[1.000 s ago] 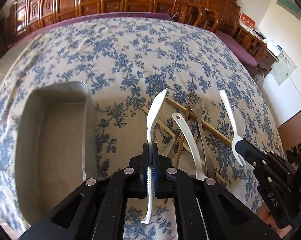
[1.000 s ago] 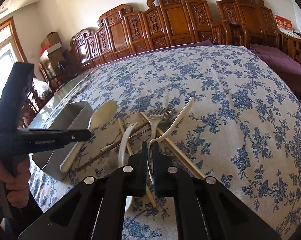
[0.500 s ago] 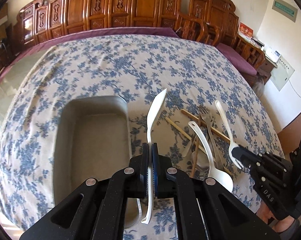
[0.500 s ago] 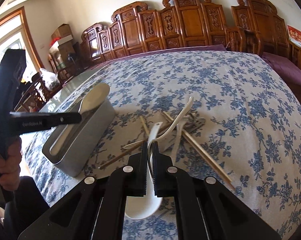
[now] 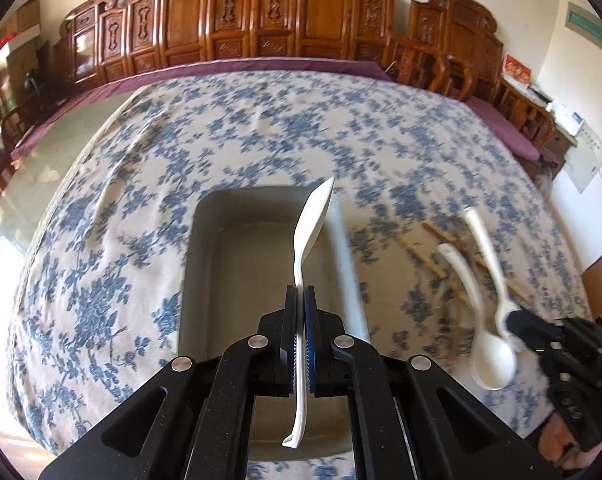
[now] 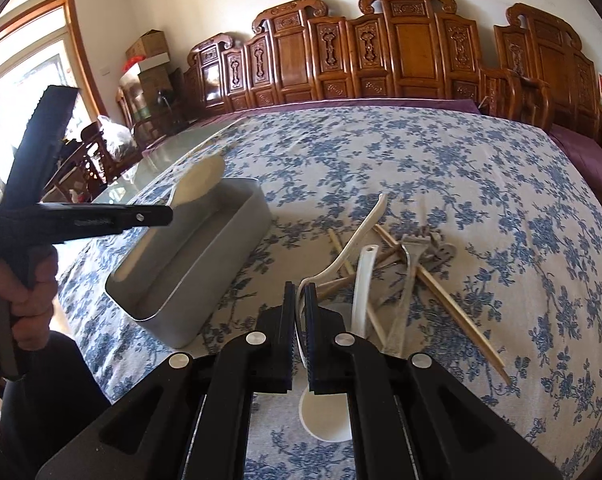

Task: Organize utensils
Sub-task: 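Carry the white spoon into the grey tray and open the left tool while the right tool holds its utensil, then lower the white utensil into the grey tray and open the right tool, then grasp the large white soup spoon with the right tool while the left tool reaches toward the chopsticks, then grasp a wooden chopstick with the left tool and lift it, then lower the chopstick into the grey tray and open the left tool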

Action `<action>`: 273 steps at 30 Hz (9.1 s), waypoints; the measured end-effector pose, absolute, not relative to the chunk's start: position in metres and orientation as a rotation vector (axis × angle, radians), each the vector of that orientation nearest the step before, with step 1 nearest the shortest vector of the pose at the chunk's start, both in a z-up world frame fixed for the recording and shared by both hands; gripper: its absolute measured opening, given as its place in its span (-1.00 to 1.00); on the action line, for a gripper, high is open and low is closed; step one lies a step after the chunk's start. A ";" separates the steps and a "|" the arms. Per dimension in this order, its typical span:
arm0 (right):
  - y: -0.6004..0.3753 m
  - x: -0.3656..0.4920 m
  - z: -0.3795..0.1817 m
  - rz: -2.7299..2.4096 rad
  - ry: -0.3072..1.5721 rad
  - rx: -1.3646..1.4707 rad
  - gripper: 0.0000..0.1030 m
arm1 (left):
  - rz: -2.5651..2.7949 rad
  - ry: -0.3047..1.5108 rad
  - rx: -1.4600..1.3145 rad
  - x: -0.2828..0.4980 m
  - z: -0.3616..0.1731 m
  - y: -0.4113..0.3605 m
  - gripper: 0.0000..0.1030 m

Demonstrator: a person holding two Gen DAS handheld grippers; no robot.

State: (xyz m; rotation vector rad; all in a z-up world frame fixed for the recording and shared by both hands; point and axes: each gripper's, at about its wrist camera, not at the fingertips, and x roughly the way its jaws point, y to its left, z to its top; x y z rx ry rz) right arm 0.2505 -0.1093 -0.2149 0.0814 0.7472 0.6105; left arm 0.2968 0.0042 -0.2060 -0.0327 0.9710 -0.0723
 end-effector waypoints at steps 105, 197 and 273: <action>-0.103 0.282 -0.248 0.454 0.894 -0.062 -0.53 | -0.223 0.871 0.064 0.286 -0.203 -0.020 -0.26; -0.158 0.280 -0.230 0.434 0.794 0.113 -0.81 | -0.377 0.920 0.197 0.305 -0.206 -0.093 -0.58; -0.092 0.276 -0.229 0.546 0.785 0.073 -0.81 | -0.212 1.011 0.109 0.302 -0.250 0.014 -0.92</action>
